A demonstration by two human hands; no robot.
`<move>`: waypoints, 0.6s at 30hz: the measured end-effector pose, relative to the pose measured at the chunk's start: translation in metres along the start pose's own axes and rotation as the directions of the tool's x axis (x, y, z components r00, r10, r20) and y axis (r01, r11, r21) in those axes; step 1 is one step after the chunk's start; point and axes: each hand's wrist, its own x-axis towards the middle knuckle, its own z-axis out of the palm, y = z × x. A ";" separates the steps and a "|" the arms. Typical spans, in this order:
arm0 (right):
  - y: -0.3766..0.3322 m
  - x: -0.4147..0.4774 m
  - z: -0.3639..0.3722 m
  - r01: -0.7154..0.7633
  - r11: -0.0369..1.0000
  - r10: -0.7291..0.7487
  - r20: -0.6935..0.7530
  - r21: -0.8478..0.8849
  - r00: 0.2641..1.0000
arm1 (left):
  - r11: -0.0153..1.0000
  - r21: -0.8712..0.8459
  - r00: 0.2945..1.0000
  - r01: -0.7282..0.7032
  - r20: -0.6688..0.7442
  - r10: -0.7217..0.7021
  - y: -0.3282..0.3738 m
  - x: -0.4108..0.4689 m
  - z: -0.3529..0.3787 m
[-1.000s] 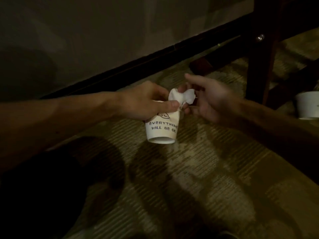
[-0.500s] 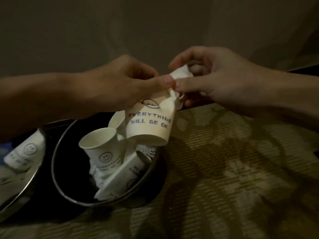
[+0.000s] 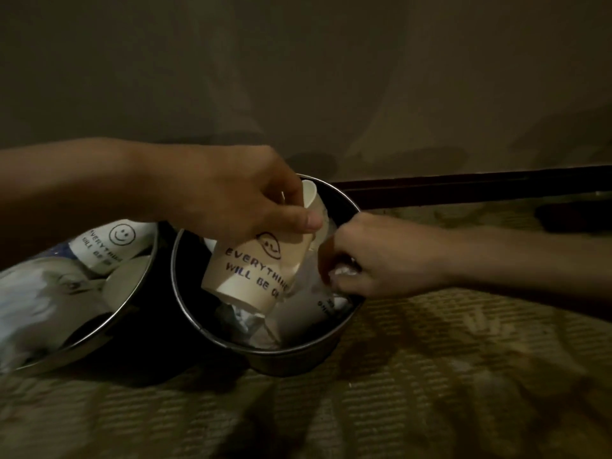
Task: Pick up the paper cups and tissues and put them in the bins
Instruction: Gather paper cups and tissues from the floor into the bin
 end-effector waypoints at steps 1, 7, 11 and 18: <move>0.001 0.000 -0.004 -0.013 0.998 0.011 0.040 0.054 0.999 | 1.000 -0.015 1.000 -0.016 -0.002 0.016 -0.001 -0.002 -0.001; 0.006 -0.009 -0.023 -0.015 0.927 0.082 -0.163 0.375 0.983 | 0.964 -0.219 0.974 -0.152 -0.202 0.107 -0.013 -0.008 0.000; 0.010 -0.002 -0.024 0.004 0.879 0.161 -0.304 0.478 0.939 | 0.887 -0.388 0.941 -0.252 -0.313 0.130 -0.024 0.000 0.006; 0.017 0.003 -0.003 -0.138 0.933 0.239 -0.286 0.333 0.928 | 0.939 -0.179 0.932 -0.294 -0.271 0.240 -0.044 0.025 0.029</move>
